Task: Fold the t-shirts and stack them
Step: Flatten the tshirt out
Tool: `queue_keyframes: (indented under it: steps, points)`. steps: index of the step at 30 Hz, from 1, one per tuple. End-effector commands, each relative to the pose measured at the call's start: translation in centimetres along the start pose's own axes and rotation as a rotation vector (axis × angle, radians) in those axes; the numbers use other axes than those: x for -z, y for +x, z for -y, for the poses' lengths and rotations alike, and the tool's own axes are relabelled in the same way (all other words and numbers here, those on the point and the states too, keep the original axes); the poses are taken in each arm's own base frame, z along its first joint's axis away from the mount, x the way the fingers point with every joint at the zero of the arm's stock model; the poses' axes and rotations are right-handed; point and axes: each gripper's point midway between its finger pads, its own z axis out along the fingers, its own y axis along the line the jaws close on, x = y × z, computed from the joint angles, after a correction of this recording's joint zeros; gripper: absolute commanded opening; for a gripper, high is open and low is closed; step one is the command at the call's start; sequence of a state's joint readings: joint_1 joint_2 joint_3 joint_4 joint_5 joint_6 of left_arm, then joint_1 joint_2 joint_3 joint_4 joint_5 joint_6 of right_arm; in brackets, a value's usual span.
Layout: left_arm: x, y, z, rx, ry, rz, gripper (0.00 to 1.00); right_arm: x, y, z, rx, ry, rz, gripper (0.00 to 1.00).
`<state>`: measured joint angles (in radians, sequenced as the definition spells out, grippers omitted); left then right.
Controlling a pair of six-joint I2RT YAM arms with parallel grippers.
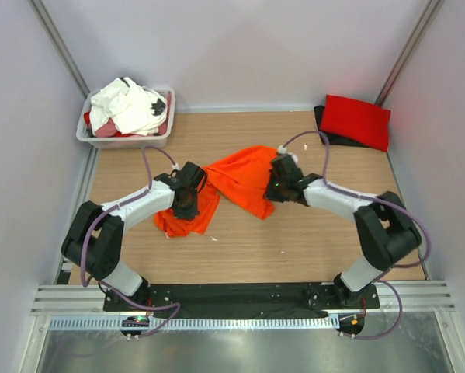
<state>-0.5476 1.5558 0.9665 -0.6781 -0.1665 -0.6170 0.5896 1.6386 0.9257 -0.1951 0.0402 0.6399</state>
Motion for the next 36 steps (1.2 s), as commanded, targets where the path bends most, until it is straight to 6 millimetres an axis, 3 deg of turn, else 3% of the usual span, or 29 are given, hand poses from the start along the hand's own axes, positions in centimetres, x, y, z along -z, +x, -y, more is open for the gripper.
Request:
queue_keyframes:
  steps: [1, 3, 4, 6, 8, 9, 10, 11, 14, 15, 17, 20, 21, 24, 25, 26, 27, 28, 29, 31, 36]
  points:
    - [0.6, -1.1, -0.7, -0.017, -0.037, 0.053, 0.00, 5.9, -7.3, 4.8, -0.078, 0.102, 0.202, 0.01]
    - [1.0, -1.1, -1.2, -0.023, -0.060, 0.057, 0.00, 8.5, -9.2, 7.3, -0.117, 0.167, 0.279, 0.01]
    - [1.0, -1.2, -1.7, -0.028, -0.091, 0.059, 0.00, 9.3, -9.5, 9.9, -0.147, 0.239, 0.278, 0.01]
    - [1.0, -1.0, -2.4, -0.035, -0.136, 0.043, 0.00, 10.8, -10.0, 12.6, -0.172, 0.333, 0.301, 0.01]
    - [0.8, -0.7, -3.2, -0.037, -0.190, 0.022, 0.00, 11.5, -10.2, 14.8, -0.196, 0.384, 0.293, 0.52]
    - [1.1, -1.1, -3.0, -0.038, -0.202, 0.039, 0.00, 11.6, -9.8, 15.2, -0.199, 0.391, 0.277, 0.70]
    - [1.7, -1.6, -3.3, -0.043, -0.238, 0.074, 0.01, 12.0, -9.8, 15.2, -0.196, 0.391, 0.281, 0.87]
    - [2.8, -1.8, -2.3, -0.083, -0.232, 0.114, 0.20, 12.0, -9.3, 15.1, -0.196, 0.382, 0.274, 0.90]
    - [5.3, -2.6, 1.6, -0.170, -0.165, 0.229, 0.63, 13.0, -8.8, 14.2, -0.211, 0.323, 0.294, 0.93]
    - [6.0, -2.8, 2.8, -0.193, -0.139, 0.258, 0.67, 13.3, -8.6, 14.0, -0.208, 0.309, 0.297, 0.93]
    - [7.1, -3.0, 6.2, -0.244, -0.065, 0.302, 0.67, 14.1, -8.1, 13.2, -0.211, 0.259, 0.311, 0.93]
    - [6.5, -2.4, 11.2, -0.327, 0.048, 0.294, 0.60, 14.5, -7.5, 12.4, -0.208, 0.203, 0.319, 0.93]
    - [4.8, -1.7, 12.4, -0.368, 0.036, 0.261, 0.59, 14.6, -7.2, 12.5, -0.203, 0.205, 0.312, 0.93]
    - [4.2, -1.8, 16.8, -0.460, 0.066, 0.260, 0.59, 14.9, -6.5, 12.6, -0.191, 0.208, 0.293, 0.93]
    - [2.1, -0.5, 17.9, -0.511, 0.039, 0.221, 0.61, 15.1, -6.5, 12.6, -0.191, 0.208, 0.292, 0.93]
    - [2.4, -1.2, 19.7, -0.517, 0.059, 0.241, 0.62, 15.2, -6.3, 12.5, -0.190, 0.200, 0.290, 0.93]
    - [2.0, -1.2, 20.3, -0.531, 0.047, 0.242, 0.64, 15.5, -6.1, 12.4, -0.187, 0.195, 0.291, 0.93]
    - [0.1, -0.2, 20.4, -0.563, -0.003, 0.213, 0.65, 15.7, -6.1, 12.4, -0.188, 0.195, 0.294, 0.93]
    - [0.4, -1.0, 21.6, -0.548, 0.002, 0.235, 0.66, 15.8, -6.0, 12.3, -0.186, 0.189, 0.294, 0.93]
    - [-1.4, -1.0, 21.1, -0.535, -0.076, 0.223, 0.68, 16.2, -5.9, 12.1, -0.184, 0.179, 0.300, 0.93]
    - [-3.0, -1.2, 21.7, -0.494, -0.095, 0.257, 0.77, 16.7, -6.0, 11.5, -0.172, 0.156, 0.297, 0.93]
